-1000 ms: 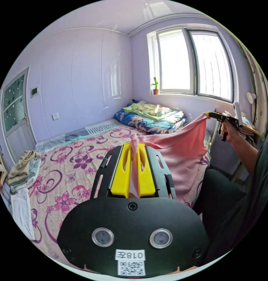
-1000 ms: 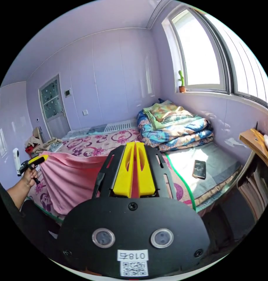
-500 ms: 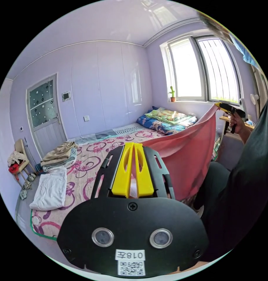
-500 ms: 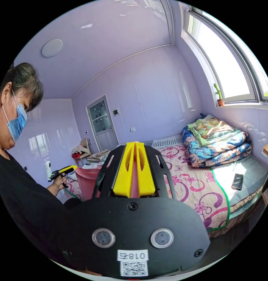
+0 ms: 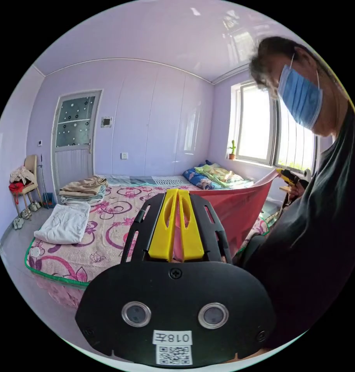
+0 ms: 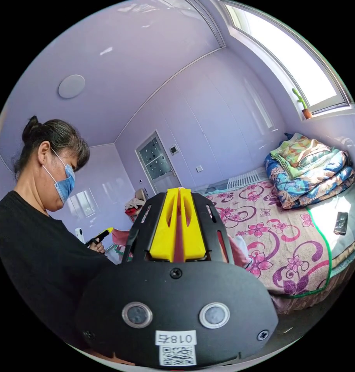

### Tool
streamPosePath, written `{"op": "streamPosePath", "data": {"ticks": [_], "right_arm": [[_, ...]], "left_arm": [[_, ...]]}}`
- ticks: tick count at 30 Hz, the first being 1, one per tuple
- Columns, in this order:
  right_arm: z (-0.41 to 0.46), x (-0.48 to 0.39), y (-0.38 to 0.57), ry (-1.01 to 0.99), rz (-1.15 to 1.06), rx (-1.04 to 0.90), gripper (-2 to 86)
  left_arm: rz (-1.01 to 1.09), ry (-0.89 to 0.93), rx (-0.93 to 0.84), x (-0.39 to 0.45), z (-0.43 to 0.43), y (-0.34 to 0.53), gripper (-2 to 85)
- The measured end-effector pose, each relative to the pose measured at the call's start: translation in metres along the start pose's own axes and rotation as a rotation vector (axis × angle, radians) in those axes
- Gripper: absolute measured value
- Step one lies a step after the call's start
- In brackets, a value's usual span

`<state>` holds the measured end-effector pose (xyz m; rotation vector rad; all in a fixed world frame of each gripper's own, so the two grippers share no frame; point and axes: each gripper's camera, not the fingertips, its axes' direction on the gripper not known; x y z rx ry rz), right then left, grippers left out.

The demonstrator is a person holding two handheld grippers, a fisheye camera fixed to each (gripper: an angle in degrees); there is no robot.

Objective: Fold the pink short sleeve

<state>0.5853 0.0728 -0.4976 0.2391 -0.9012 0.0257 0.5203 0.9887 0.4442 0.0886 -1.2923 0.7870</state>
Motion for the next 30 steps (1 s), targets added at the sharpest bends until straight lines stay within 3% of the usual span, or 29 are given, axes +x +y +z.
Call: {"op": "streamPosePath", "data": {"ticks": [4, 9, 11, 13, 17, 20, 24, 26, 30], "right_arm": [[0.010, 0.022, -0.014, -0.032, 0.009, 0.030, -0.1], [0.133, 0.121, -0.057, -0.108, 0.136, 0.056, -0.1], [0.187, 0.155, -0.097, -0.111, 0.185, 0.092, -0.1], [0.233, 0.158, -0.175, -0.057, 0.134, 0.132, -0.1], [0.235, 0.117, -0.285, -0.069, -0.029, 0.299, -0.1], [0.221, 0.086, -0.330, -0.067, -0.147, 0.372, -0.1], [0.215, 0.079, -0.314, -0.038, -0.229, 0.317, 0.0], [0.219, 0.092, -0.282, -0.020, -0.210, 0.254, 0.0], [0.245, 0.146, -0.162, 0.062, -0.110, 0.042, 0.0]], "left_arm": [[-0.094, 0.064, 0.135, -0.038, 0.024, 0.012, -1.0], [-0.304, 0.125, 0.158, -0.139, 0.228, 0.002, -1.0], [-0.312, 0.096, 0.238, -0.169, 0.308, -0.065, -1.0], [-0.264, 0.083, 0.310, -0.171, 0.332, -0.142, -1.0], [-0.142, 0.055, 0.548, -0.145, 0.299, -0.284, -1.0], [-0.094, 0.048, 0.581, -0.132, 0.279, -0.308, -1.0], [-0.037, 0.049, 0.519, -0.125, 0.282, -0.264, -1.0], [-0.035, 0.053, 0.408, -0.130, 0.310, -0.204, -1.0], [-0.058, 0.067, 0.195, -0.148, 0.380, -0.080, -1.0]]}}
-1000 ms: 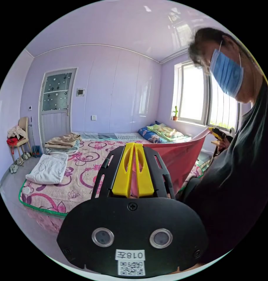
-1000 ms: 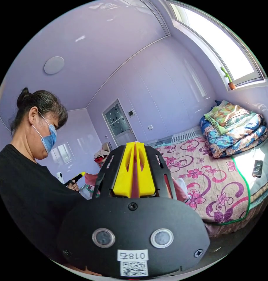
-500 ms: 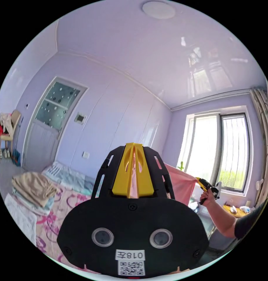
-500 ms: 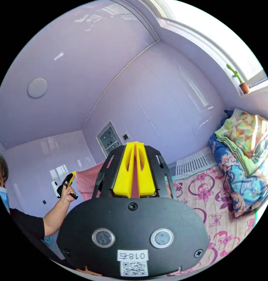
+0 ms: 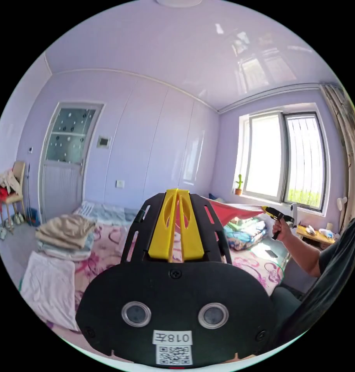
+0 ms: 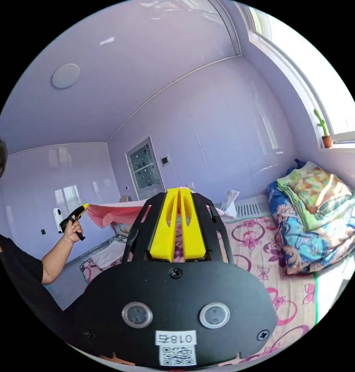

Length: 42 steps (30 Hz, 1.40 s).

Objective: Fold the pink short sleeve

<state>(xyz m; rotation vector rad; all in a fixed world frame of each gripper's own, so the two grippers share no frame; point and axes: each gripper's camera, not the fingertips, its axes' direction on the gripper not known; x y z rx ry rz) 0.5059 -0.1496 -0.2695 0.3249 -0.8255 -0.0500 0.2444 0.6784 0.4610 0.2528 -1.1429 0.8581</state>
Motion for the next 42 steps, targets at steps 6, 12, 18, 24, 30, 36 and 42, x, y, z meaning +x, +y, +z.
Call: {"op": "streamPosePath", "data": {"ticks": [6, 12, 18, 24, 30, 36, 42], "right_arm": [[0.066, 0.079, 0.190, 0.191, 0.359, -0.360, 0.0], [0.081, 0.109, 0.241, 0.223, 0.486, -0.479, 0.0], [0.043, 0.098, 0.215, 0.131, 0.407, -0.445, 0.0], [-0.013, 0.088, 0.234, 0.129, 0.388, -0.561, 0.4], [-0.017, 0.114, 0.259, 0.159, 0.485, -0.764, 3.0], [-0.022, 0.136, 0.213, 0.217, 0.428, -0.620, 3.0], [0.016, 0.158, 0.198, 0.203, 0.475, -0.572, 0.5]], "left_arm": [[-0.426, -0.034, -0.408, -0.074, 0.097, 0.230, -1.0], [-0.525, -0.031, -0.540, -0.055, 0.125, 0.269, -1.0], [-0.375, 0.062, -0.563, -0.009, 0.124, 0.207, -1.0], [-0.275, 0.096, -0.787, 0.036, 0.113, 0.189, -0.5], [-0.443, 0.110, -0.856, 0.030, 0.131, 0.150, 9.9], [-0.360, 0.030, -0.678, 0.018, 0.213, 0.027, 11.9], [-0.095, -0.165, -0.622, 0.044, 0.447, -0.056, 11.2]]}}
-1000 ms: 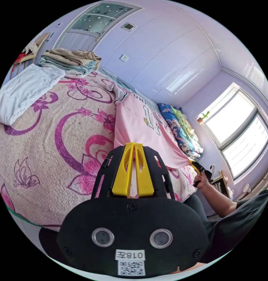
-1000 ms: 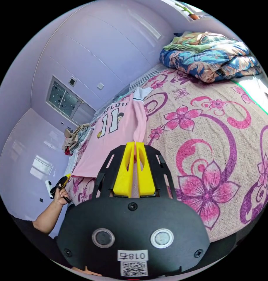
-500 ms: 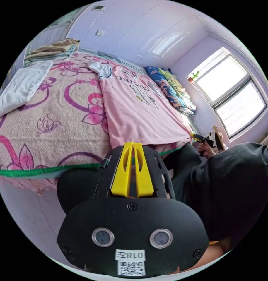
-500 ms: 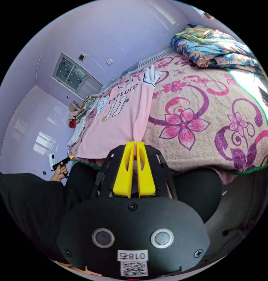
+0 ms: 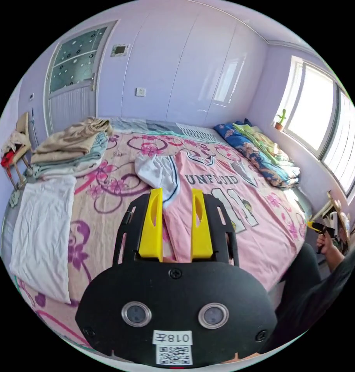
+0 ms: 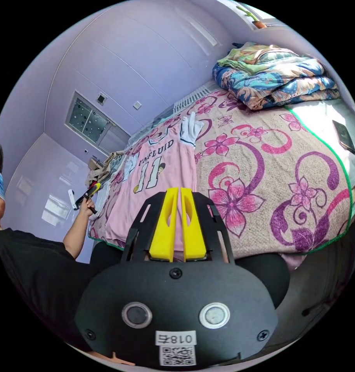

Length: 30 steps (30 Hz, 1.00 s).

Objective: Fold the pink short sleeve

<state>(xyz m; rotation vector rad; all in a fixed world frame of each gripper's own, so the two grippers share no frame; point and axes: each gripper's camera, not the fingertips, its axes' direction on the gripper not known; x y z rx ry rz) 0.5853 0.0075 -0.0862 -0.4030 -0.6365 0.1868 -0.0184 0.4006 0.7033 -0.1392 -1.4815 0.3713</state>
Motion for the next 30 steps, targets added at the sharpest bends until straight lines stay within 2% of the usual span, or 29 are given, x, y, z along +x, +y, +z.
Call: {"op": "streamPosePath", "data": {"ticks": [3, 5, 8, 12, 15, 18, 23, 24, 26, 28, 30], "right_arm": [[0.012, -0.002, -0.010, 0.011, 0.010, -0.024, 0.1], [0.016, 0.000, -0.015, 0.016, 0.025, -0.031, -0.1], [0.017, 0.005, -0.023, 0.037, 0.044, -0.044, -0.2], [0.017, 0.009, -0.037, 0.089, 0.045, -0.053, -0.2], [0.021, 0.011, -0.049, 0.089, 0.042, -0.053, -0.2], [0.027, 0.009, -0.062, 0.071, 0.028, -0.051, -0.2], [0.037, 0.005, -0.077, 0.036, -0.002, -0.055, -0.2], [0.039, 0.005, -0.079, 0.029, -0.005, -0.056, -0.2], [0.042, 0.005, -0.081, 0.020, -0.003, -0.057, -0.2], [0.042, 0.006, -0.084, 0.001, 0.007, -0.051, -0.2], [0.042, 0.008, -0.086, -0.003, 0.015, -0.048, -0.2]], "left_arm": [[0.106, -0.161, -0.037, 0.041, 0.093, -0.080, 11.2], [0.161, -0.303, -0.147, 0.060, 0.171, -0.121, 11.1], [0.177, -0.358, -0.236, 0.068, 0.231, -0.150, 9.9], [0.092, -0.381, -0.292, 0.058, 0.255, -0.174, 5.6], [-0.027, -0.316, -0.285, 0.041, 0.242, -0.188, 0.4], [-0.186, -0.226, -0.216, 0.017, 0.209, -0.189, -0.6], [-0.737, 0.126, 0.127, -0.068, 0.120, -0.114, -0.6], [-0.803, 0.141, 0.151, -0.077, 0.113, -0.100, -0.5], [-1.086, 0.219, 0.187, -0.105, 0.096, -0.042, 0.7], [-1.203, 0.257, 0.246, -0.109, 0.084, -0.007, 2.7], [-1.229, 0.213, 0.298, -0.100, 0.065, 0.010, 4.8]]}}
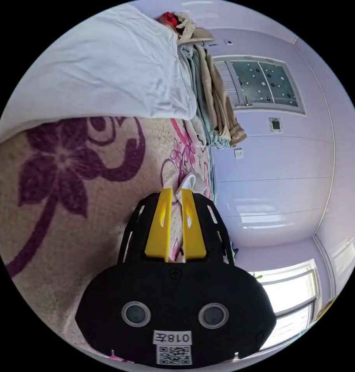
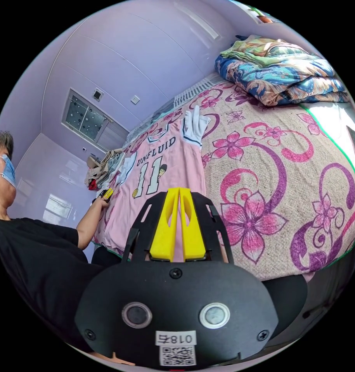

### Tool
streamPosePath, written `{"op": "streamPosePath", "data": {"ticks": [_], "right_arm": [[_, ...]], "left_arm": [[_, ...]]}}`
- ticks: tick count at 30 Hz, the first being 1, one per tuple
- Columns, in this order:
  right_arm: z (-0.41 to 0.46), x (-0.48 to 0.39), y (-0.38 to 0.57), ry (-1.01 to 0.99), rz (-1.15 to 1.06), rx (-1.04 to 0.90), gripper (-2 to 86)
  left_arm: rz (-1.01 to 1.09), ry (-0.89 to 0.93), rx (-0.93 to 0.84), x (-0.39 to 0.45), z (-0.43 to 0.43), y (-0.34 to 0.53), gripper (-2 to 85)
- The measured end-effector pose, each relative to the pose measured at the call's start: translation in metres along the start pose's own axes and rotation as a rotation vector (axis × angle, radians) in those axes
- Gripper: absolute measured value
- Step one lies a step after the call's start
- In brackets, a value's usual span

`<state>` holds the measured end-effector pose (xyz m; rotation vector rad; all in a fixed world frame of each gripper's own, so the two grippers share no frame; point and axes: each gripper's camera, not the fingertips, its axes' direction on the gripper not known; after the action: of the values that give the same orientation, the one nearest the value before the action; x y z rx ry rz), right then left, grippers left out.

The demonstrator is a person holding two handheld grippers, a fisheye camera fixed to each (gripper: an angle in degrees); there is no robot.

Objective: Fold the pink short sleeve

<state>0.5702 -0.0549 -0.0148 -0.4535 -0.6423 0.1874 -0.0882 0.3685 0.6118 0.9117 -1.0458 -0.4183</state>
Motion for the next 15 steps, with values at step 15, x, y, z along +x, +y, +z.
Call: {"op": "streamPosePath", "data": {"ticks": [15], "right_arm": [[0.002, -0.006, -0.036, 0.115, -0.012, -0.043, -0.2]], "left_arm": [[1.402, -0.850, -0.278, 0.260, 0.279, 0.094, 12.0]]}}
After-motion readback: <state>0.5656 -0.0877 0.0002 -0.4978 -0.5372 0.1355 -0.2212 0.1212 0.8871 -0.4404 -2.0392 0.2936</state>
